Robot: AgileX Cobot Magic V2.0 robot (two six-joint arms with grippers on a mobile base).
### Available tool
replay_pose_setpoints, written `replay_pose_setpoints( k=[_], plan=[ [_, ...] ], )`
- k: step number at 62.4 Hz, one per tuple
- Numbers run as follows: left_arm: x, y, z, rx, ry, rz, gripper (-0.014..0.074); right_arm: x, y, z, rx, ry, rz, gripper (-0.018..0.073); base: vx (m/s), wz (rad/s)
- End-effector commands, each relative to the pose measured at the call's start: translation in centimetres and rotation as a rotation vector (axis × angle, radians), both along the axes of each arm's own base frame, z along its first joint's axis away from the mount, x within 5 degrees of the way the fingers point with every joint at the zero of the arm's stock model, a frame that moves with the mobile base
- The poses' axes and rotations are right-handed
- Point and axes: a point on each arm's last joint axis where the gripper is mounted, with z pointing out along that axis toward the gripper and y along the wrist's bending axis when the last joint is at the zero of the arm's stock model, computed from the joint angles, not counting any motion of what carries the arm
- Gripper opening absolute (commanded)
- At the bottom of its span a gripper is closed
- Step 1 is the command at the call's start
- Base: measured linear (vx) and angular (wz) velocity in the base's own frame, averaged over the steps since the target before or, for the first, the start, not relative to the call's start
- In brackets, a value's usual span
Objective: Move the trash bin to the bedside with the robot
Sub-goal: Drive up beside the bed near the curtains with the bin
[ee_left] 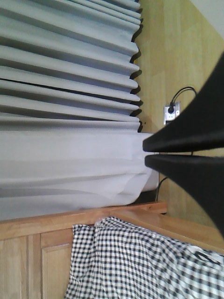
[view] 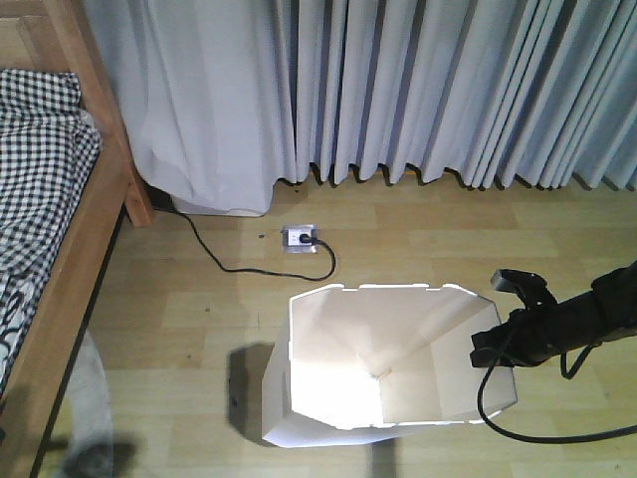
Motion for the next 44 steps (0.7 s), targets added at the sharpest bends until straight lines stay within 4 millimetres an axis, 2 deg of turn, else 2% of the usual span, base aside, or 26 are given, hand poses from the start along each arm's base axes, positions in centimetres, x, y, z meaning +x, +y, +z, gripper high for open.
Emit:
replay_pose_setpoints(
  k=[1, 44],
  plan=[
    [0.06, -0.03, 0.07, -0.008, -0.065, -0.004, -0.0006, 1.08, 1.34, 3.47, 0.218, -0.068, 0.010, -0.0005, 0.18, -0.04],
    [0.06, -0.03, 0.07, -0.008, -0.065, -0.004, -0.0006, 1.08, 1.33, 3.46, 0.216, -0.068, 0.010, -0.0005, 0.18, 0.01]
  ],
)
